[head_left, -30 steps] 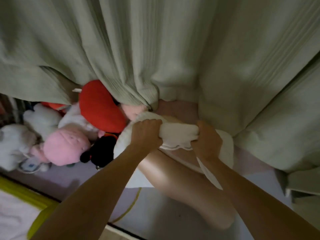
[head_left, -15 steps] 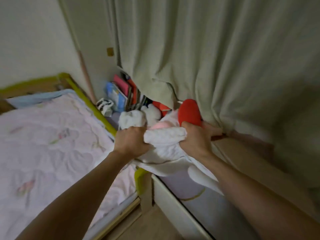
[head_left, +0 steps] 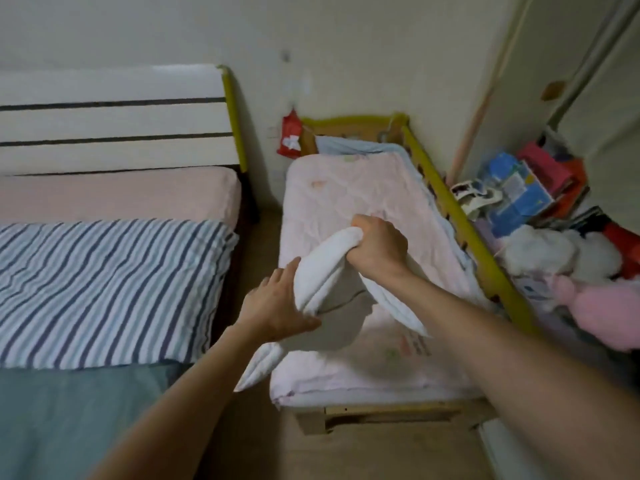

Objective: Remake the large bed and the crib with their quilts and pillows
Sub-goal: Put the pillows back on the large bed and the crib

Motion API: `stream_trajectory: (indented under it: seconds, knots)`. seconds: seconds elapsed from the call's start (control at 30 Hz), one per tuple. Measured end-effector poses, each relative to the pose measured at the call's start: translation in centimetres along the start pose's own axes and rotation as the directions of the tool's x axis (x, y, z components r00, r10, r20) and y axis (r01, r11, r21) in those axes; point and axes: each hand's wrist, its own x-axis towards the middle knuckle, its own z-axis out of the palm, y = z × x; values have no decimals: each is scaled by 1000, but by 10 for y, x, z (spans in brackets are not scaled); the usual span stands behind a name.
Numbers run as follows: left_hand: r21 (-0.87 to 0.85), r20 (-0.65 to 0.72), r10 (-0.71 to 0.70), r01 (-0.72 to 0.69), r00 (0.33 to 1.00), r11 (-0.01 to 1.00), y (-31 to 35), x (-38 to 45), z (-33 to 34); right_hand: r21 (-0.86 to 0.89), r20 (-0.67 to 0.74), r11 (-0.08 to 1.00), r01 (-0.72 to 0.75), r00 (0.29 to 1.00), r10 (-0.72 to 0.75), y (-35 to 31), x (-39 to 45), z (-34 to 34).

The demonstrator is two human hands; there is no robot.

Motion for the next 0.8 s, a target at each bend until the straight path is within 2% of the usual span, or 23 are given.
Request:
stream_trajectory:
  seconds: [0.13,0.2,0.3,0.4,0.57,0.67,0.73,0.8]
  knots:
    - [-10,-17,-287,287,958,958,-90,-9,-2,69,59,986,149,987,-153,-90,34,57]
    - [-77,14,-463,462,886,883,-140,-8,-1,141,85,969,204,973,-217,-132,55,88]
    - [-135,32,-612,610,790,781,-203,-1,-1,229,114,935,271,946,-302,-173,90,122]
    - [-198,-69,-653,631,754,750,-256,16,-14,294,163,894,339,903,-397,-199,120,153]
    - [-38,-46,-636,635,770,771,-308,32,-48,384,224,858,340,868,-444,-248,155,200]
    - [15,-73,-634,636,770,771,-356,44,-68,362,257,869,336,861,-439,-291,178,232]
    - [-1,-157,-654,662,740,749,-381,55,-86,328,268,878,349,857,-441,-311,193,247]
    - [-2,-249,-641,661,726,750,-409,72,-109,242,341,894,377,830,-442,-332,207,265]
